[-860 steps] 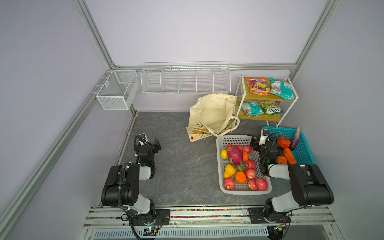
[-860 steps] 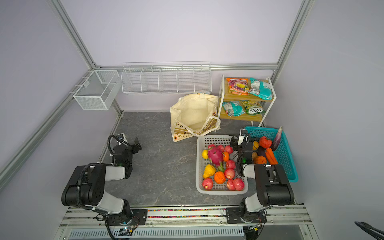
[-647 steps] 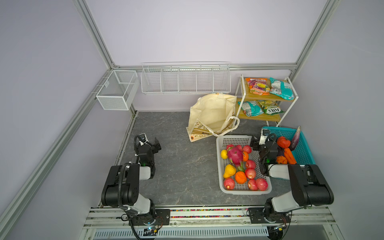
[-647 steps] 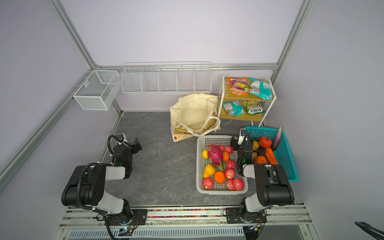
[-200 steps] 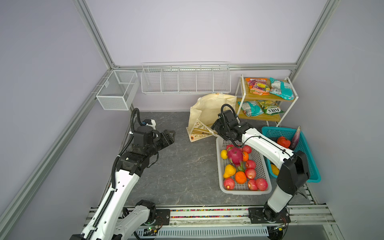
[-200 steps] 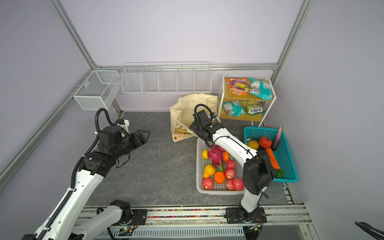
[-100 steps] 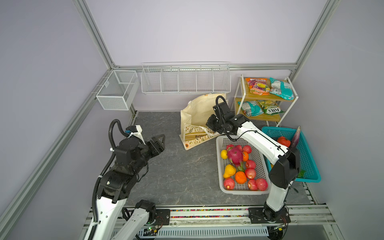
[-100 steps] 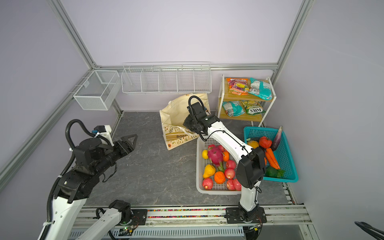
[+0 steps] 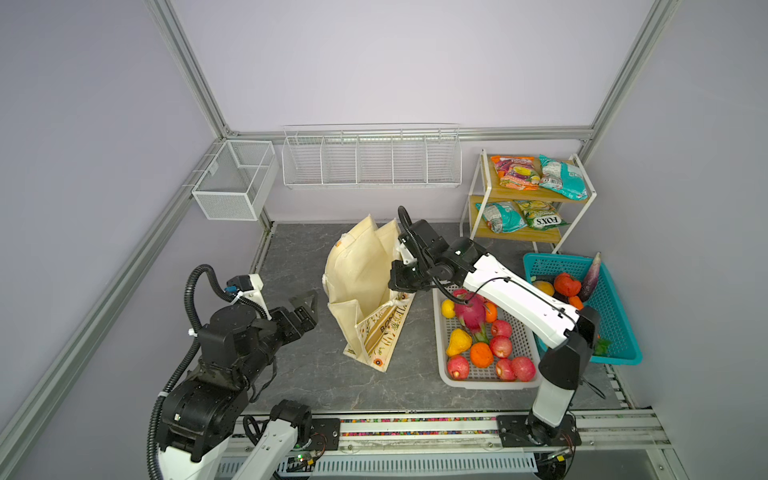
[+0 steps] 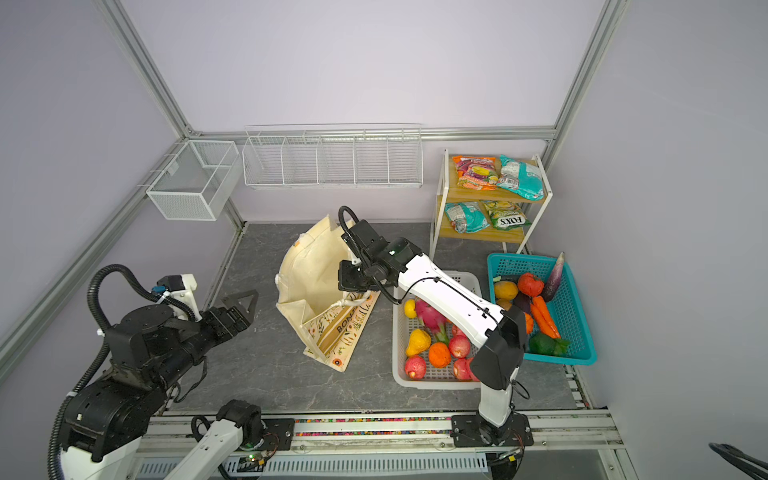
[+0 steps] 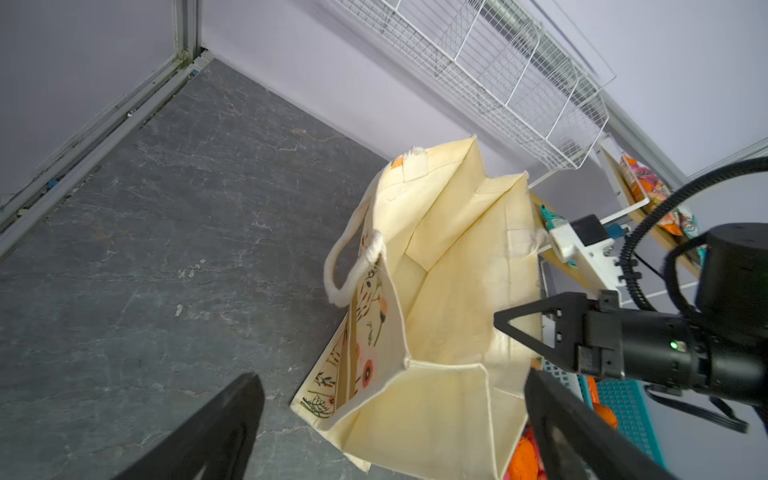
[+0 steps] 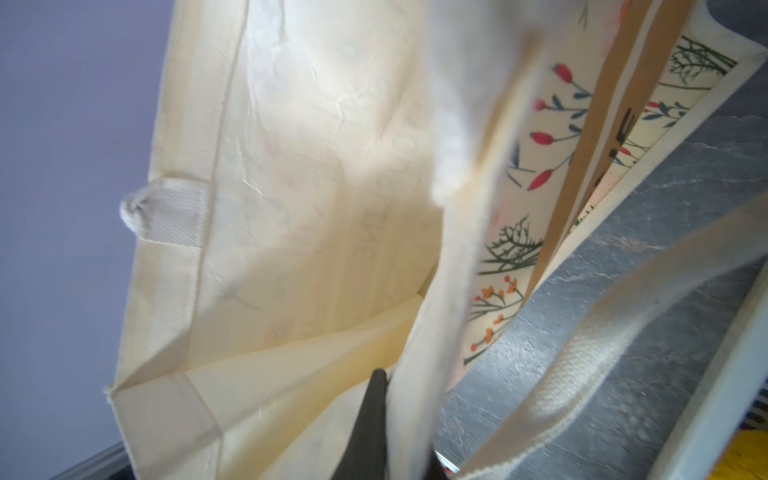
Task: Place the food into the grocery bag and tie it
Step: 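Grasp the tote bag's handle with the right gripper and lift it upright, then grasp the bag's opposite rim with the left gripper while the right gripper holds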
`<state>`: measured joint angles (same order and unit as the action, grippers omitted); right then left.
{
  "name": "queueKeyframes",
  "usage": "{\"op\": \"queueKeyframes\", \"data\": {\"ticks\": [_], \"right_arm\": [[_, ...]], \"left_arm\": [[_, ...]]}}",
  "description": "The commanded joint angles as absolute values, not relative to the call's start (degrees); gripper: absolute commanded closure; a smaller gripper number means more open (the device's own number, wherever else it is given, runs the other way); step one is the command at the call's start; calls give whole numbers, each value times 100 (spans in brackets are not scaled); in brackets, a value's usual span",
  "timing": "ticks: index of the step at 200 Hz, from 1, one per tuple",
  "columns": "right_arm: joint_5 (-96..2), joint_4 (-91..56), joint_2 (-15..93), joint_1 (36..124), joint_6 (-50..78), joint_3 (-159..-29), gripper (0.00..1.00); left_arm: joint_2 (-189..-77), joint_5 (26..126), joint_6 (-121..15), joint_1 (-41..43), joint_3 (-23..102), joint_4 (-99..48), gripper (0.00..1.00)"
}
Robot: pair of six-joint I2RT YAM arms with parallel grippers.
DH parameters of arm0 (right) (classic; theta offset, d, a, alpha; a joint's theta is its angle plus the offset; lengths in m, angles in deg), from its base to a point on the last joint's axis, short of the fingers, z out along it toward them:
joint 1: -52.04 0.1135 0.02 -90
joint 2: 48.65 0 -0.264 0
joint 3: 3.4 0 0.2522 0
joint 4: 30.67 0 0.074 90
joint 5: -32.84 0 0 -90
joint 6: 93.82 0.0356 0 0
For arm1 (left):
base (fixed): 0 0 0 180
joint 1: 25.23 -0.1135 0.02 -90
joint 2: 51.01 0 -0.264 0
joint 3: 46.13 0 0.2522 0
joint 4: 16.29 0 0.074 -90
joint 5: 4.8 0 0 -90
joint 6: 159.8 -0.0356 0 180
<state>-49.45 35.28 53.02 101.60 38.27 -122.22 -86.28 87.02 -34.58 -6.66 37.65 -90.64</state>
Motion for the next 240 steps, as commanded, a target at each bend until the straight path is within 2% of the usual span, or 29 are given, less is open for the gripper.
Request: {"op": "queueKeyframes", "data": {"ticks": [1, 44, 112, 130, 204, 223, 240], "right_arm": [[-4925, 3577, 4592, 10201, 3381, -11702, 93], [-5047, 3627, 3990, 10205, 3159, -11043, 93], [-5416, 4020, 3701, 10205, 2995, -10781, 87], [-5516, 4090, 3648, 10204, 2951, -10753, 86], [-5789, 4386, 3638, 10201, 2894, -10771, 80], [-5901, 4529, 3686, 10199, 2897, -10901, 70], [-6041, 4576, 3696, 10203, 2914, -10997, 60]], "left_arm": [[-8851, 8421, -3696, -642, 3851, -9591, 1], [-9149, 7662, -3582, -645, 3206, -8661, 1], [-10354, 6828, -3643, -612, 3153, -7702, 0], [-10512, 6494, -3554, -559, 2981, -7261, 3], [-11560, 6750, -3699, -123, 3212, -7039, 15], [-11858, 6939, -3736, -25, 3468, -7258, 21], [-12019, 7082, -3767, 7, 3641, -7390, 31]]}}
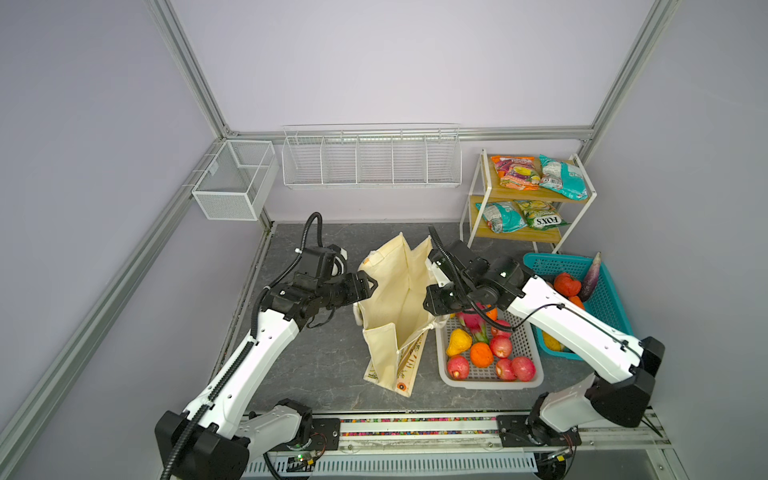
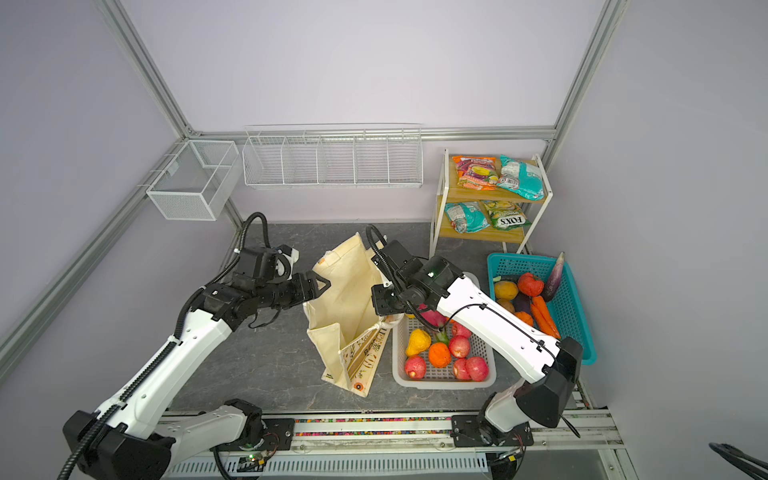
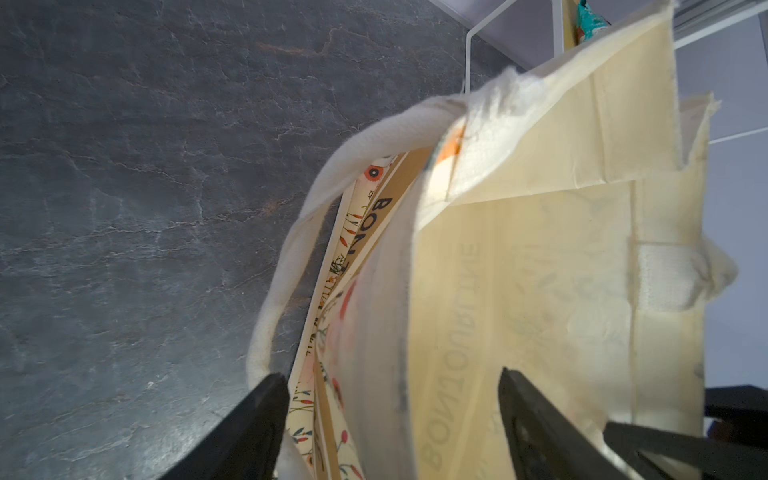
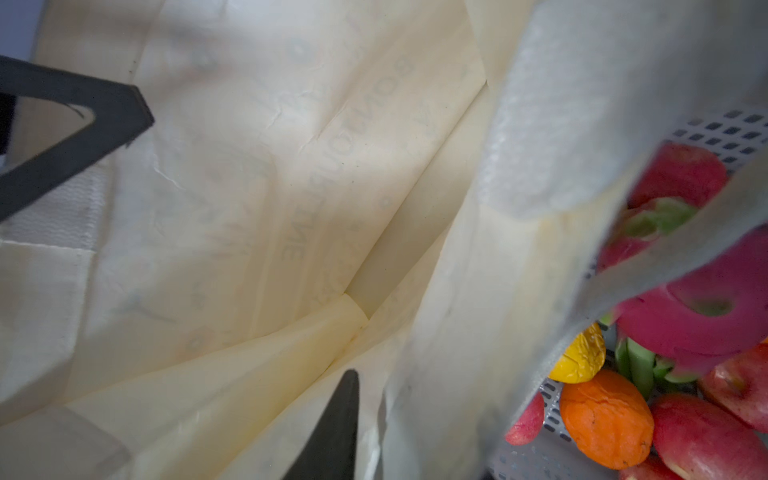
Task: Place the food into the grocery bag and tie it
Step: 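Grasp the bag's opposite rim with the left gripper while the right gripper holds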
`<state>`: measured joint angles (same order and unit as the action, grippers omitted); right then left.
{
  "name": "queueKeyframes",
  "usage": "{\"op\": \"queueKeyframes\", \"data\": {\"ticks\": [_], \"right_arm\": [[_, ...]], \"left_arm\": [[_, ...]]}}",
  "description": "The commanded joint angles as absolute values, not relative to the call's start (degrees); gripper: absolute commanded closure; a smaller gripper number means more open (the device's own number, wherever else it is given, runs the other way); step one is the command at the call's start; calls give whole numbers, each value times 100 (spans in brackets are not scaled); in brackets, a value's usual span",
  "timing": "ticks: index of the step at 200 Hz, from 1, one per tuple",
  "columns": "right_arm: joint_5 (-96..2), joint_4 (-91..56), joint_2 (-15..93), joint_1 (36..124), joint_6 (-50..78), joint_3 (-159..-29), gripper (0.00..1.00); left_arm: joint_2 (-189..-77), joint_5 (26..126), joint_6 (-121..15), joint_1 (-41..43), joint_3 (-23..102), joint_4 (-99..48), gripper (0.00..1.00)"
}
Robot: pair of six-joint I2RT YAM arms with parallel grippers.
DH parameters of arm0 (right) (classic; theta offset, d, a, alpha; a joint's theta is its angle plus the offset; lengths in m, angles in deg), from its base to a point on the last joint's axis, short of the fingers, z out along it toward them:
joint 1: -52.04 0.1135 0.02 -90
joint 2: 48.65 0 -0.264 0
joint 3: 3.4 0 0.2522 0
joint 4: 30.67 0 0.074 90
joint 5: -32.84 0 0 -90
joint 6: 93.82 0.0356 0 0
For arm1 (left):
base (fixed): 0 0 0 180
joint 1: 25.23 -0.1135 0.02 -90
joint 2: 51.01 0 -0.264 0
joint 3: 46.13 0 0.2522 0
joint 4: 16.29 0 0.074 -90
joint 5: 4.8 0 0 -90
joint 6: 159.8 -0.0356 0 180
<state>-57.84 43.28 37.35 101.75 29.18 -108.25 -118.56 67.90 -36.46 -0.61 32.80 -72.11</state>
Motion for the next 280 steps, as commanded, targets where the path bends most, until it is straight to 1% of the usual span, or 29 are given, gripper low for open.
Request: {"op": "queueKeyframes", "data": {"ticks": [1, 12, 23, 34, 60, 70, 76, 91, 101, 116, 127, 131, 159, 180, 208, 241, 253, 263, 270, 280], "right_arm": [[-6054, 4576, 3696, 10199, 2914, -11002, 59], [-6230, 4572, 3709, 10204, 2971, -11064, 52], [-6317, 4559, 3767, 10204, 2982, -11156, 48], [-6381, 4524, 3874, 10205, 2984, -11250, 44], [-6294, 4532, 4227, 10204, 2992, -11531, 42], [-6306, 4598, 4359, 10214, 3023, -11630, 43], [-6357, 4672, 4432, 10211, 3029, -11692, 44], [-6498, 4906, 4579, 10214, 3063, -11814, 46], [-6577, 5044, 4642, 10223, 3078, -11833, 50], [-6718, 5219, 4671, 10231, 3071, -11832, 72], [-7016, 5473, 4667, 10231, 3064, -11873, 90], [-7181, 5593, 4663, 10231, 3060, -11897, 93], [-8307, 6448, 4568, 10221, 3084, -12075, 93], [-8941, 7024, 4598, 10213, 3154, -12287, 93], [-9530, 7713, 4838, 10207, 3268, -12613, 94], [-10002, 8361, 5022, 10205, 3389, -12993, 93], [-10057, 8450, 5040, 10205, 3405, -13076, 93], [-9960, 8405, 5036, 10205, 3348, -13115, 93], [-9800, 8266, 5012, 10210, 3253, -13103, 94], [-9482, 7967, 4965, 10219, 3067, -13036, 93]], "left_arm": [[-12023, 7094, -3770, 12, 3643, -7395, 32], [-12107, 7180, -3805, 39, 3705, -7472, 38], [-12144, 7194, -3840, 64, 3709, -7483, 45], [-12121, 7109, -3843, 75, 3652, -7399, 55], [-11954, 7232, -3833, 79, 3601, -7452, 87], [-11859, 7376, -3855, 83, 3631, -7585, 96], [-11791, 7470, -3881, 78, 3651, -7672, 100], [-11621, 7757, -3945, 78, 3736, -7944, 100], [-11489, 7956, -3985, 84, 3781, -8113, 100], [-11264, 8335, -4009, 78, 3846, -8361, 100], [-11045, 8720, -3984, 71, 3840, -8510, 100], [-10970, 8861, -3988, 72, 3830, -8552, 100], [-10481, 9997, -4192, -255, 3972, -9384, 100], [-10361, 10517, -4457, -700, 4056, -9907, 100], [-10427, 11373, -4528, -766, 4136, -10413, 100], [-10617, 12055, -4561, -765, 4345, -10892, 100], [-10688, 12108, -4603, -765, 4432, -11003, 100], [-10739, 11959, -4686, -768, 4481, -10989, 100], [-10743, 11659, -4779, -770, 4477, -10897, 100], [-10681, 10910, -4904, -765, 4418, -10585, 100]]}}
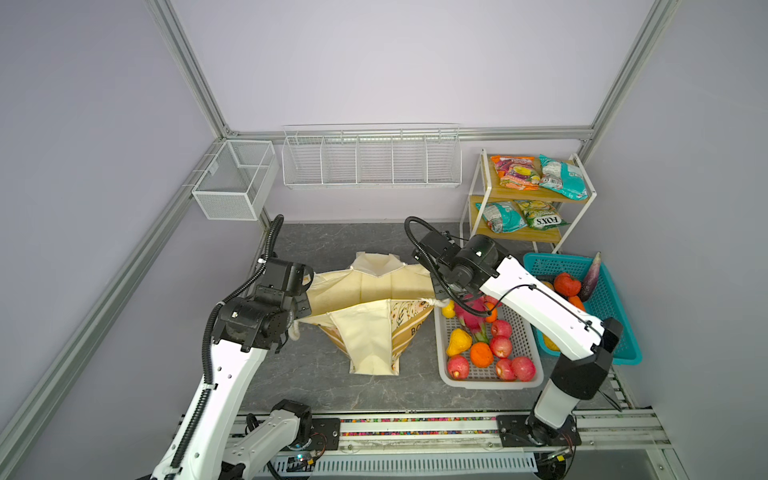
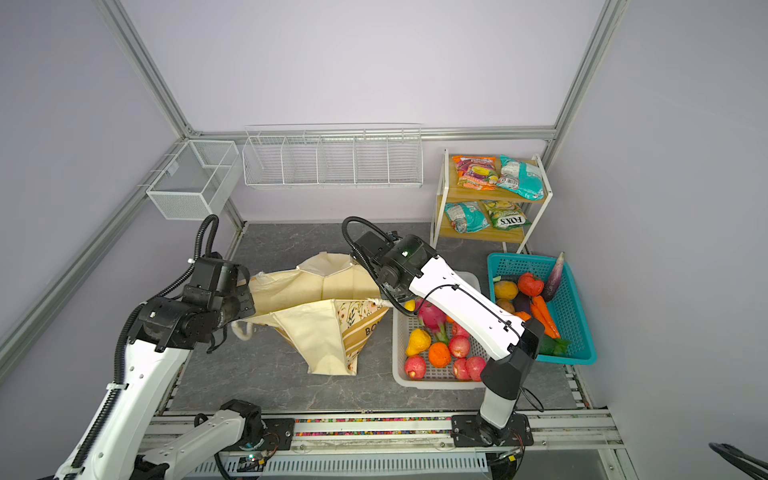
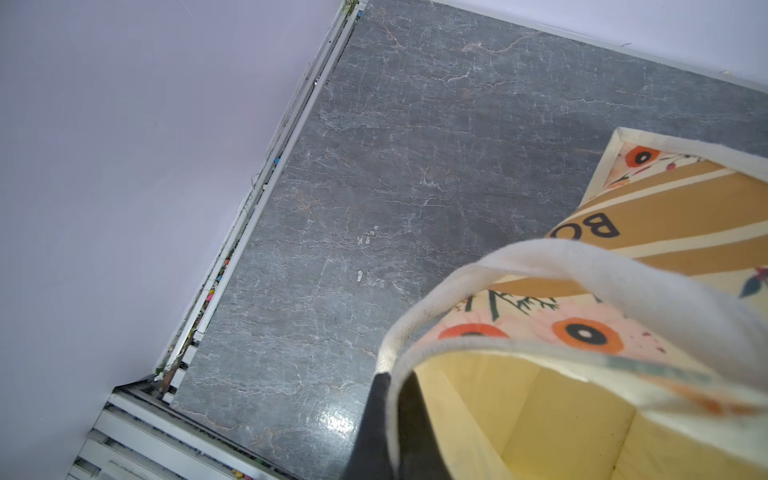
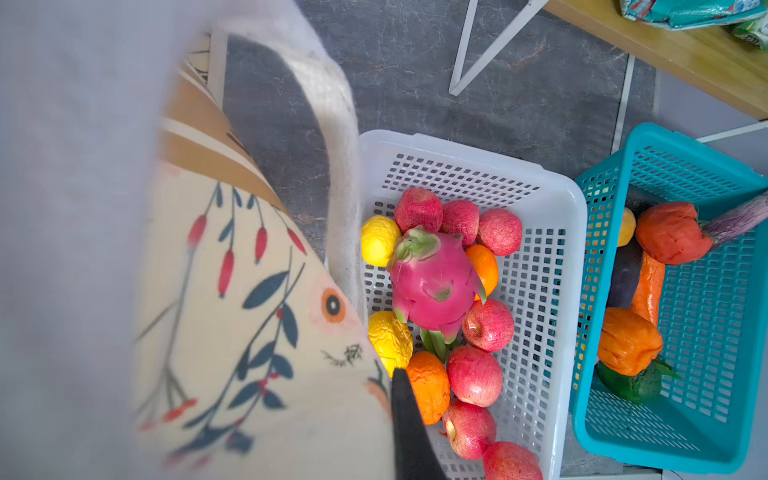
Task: Place the food into the grocery bag and tie it
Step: 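Grasp the bag's opposite rim with the left gripper while the right gripper holds, then hold the bag open with both grippers, spreading its mouth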
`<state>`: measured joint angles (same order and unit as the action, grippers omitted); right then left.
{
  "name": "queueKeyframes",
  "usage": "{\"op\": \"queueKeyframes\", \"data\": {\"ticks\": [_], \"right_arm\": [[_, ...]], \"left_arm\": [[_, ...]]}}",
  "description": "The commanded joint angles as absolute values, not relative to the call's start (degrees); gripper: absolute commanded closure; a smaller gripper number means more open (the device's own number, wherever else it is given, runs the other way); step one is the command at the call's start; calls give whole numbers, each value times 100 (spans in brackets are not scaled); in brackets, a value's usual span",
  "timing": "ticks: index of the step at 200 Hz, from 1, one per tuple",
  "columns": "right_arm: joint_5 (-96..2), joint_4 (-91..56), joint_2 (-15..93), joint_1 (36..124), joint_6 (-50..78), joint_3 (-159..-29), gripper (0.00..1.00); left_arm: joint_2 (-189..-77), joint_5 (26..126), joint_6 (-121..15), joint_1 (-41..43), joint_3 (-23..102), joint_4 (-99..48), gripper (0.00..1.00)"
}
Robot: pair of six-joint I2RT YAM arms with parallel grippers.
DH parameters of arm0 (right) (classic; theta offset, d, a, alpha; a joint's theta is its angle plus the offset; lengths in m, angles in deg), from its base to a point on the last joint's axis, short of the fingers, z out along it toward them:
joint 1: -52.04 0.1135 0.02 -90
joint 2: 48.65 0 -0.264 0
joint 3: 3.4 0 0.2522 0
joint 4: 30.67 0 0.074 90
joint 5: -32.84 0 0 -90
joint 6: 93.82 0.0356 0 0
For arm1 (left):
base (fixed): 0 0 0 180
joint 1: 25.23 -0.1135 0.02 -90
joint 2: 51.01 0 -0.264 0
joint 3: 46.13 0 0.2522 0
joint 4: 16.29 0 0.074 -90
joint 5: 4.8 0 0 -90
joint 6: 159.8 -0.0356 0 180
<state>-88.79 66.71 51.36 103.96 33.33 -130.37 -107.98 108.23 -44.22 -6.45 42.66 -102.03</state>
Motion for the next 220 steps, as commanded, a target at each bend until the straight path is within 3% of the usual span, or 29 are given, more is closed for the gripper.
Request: {"op": "queueKeyframes", "data": {"ticks": [1, 25, 47, 86, 115, 153, 177, 197, 220], "right_arm": [[-9445, 7933, 4959, 10225, 3048, -13028, 93], [-8315, 6977, 4804, 10239, 2635, -12716, 93], [-7490, 6321, 4729, 10281, 2526, -12504, 90], [-6666, 5292, 4759, 10301, 2523, -12053, 73], [-6523, 5262, 4826, 10318, 2596, -12053, 53], [-6629, 5209, 4465, 10384, 2755, -11820, 44], [-6675, 5183, 4288, 10428, 2843, -11706, 43], [-6705, 5191, 4185, 10464, 2886, -11653, 42], [-6711, 5149, 4105, 10486, 2910, -11589, 42]], "left_arm": [[-10673, 10818, -4914, -765, 4405, -10565, 100], [-10438, 8725, -4731, -765, 4011, -9556, 100], [-10284, 7668, -4317, -766, 3631, -8790, 99], [-10131, 7060, -3882, -769, 3020, -8155, 86], [-9900, 7042, -3755, -764, 2786, -8049, 59], [-9762, 7172, -3792, -763, 2874, -8198, 44], [-9725, 7210, -3774, -765, 2957, -8208, 44], [-9732, 7234, -3777, -764, 3033, -8260, 63], [-9781, 7403, -3822, -763, 3130, -8399, 70]]}}
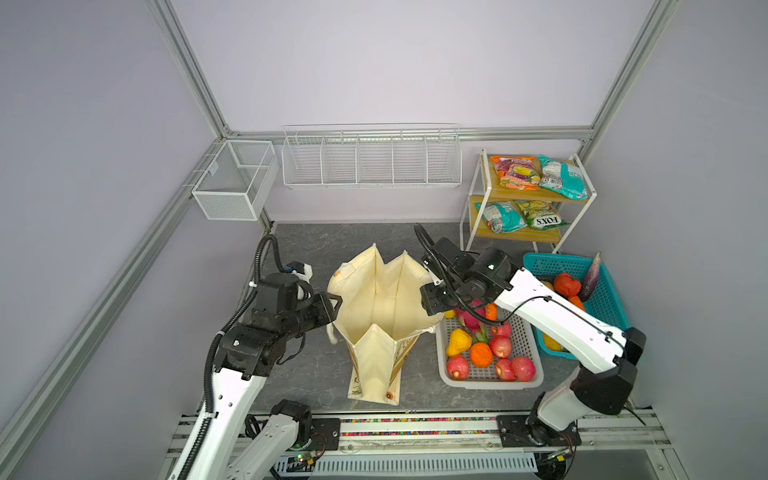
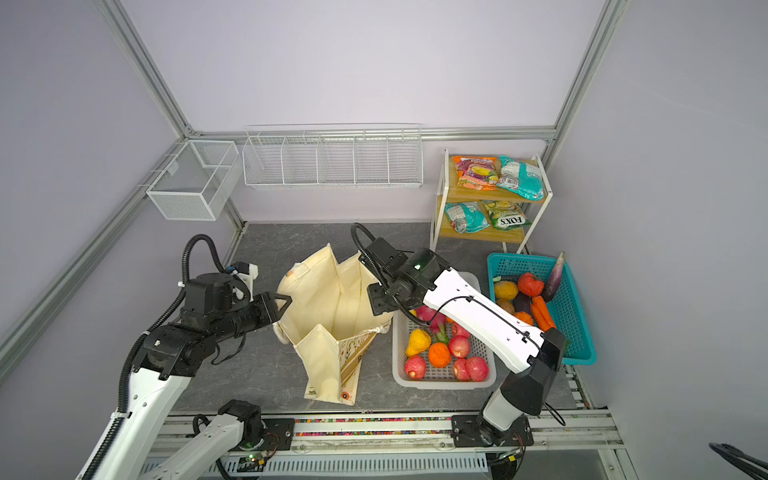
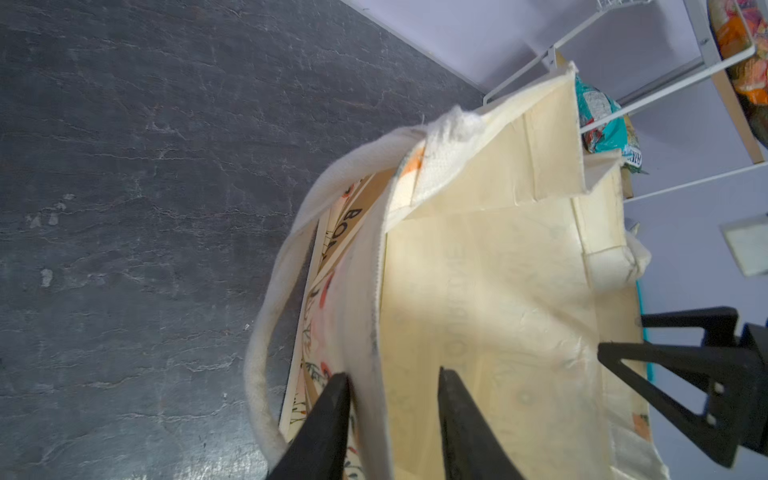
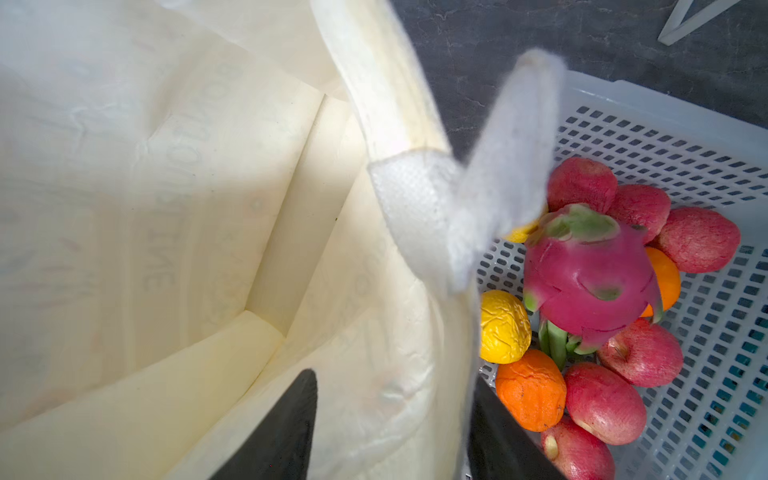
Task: Place the food into the grocery bag and tie it
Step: 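Hold the bag open with both grippers, spreading its mouth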
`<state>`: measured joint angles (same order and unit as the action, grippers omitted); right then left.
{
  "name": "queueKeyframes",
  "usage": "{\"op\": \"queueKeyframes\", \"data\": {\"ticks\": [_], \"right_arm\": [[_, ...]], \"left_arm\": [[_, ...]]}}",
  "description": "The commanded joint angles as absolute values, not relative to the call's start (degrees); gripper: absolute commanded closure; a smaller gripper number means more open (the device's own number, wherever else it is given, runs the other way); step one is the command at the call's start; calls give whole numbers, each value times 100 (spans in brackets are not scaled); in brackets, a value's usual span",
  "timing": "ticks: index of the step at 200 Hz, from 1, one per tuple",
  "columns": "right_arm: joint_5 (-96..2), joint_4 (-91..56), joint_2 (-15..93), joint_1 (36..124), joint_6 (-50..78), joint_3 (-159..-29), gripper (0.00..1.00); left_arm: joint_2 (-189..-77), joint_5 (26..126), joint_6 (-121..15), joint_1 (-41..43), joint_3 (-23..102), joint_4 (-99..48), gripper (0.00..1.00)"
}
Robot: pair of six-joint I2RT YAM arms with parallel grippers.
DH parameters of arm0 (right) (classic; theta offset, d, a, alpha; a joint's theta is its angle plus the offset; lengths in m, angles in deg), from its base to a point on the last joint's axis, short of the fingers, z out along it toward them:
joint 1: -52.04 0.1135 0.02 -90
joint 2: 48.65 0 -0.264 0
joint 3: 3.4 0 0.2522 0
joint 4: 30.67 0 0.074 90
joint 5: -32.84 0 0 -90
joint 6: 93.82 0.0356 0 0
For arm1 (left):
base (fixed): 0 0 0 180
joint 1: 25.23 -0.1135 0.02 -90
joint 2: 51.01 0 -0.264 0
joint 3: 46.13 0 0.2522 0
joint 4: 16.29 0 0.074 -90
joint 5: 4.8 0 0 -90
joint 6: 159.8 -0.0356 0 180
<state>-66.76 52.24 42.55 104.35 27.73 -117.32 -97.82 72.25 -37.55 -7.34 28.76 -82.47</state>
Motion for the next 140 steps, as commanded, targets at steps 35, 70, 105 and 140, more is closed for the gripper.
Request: {"op": "queueKeyframes", "data": {"ticks": [35, 70, 105, 140], "right_arm": [[-6692, 5105, 4091, 10486, 2933, -11521, 51], [-6696, 5044, 4129, 10479, 2931, -11457, 74], [-6584, 4933, 4166, 10490, 2867, -11478, 93], [-6338, 4873, 4330, 10501, 2752, -11757, 94]], "left_arm": [[-9836, 7588, -3878, -765, 3241, -8566, 82], [-9814, 7562, -3878, -765, 3158, -8583, 96], [-9710, 7520, -3885, -768, 3052, -8609, 100], [-9455, 7511, -3905, -765, 2961, -8783, 100]]}}
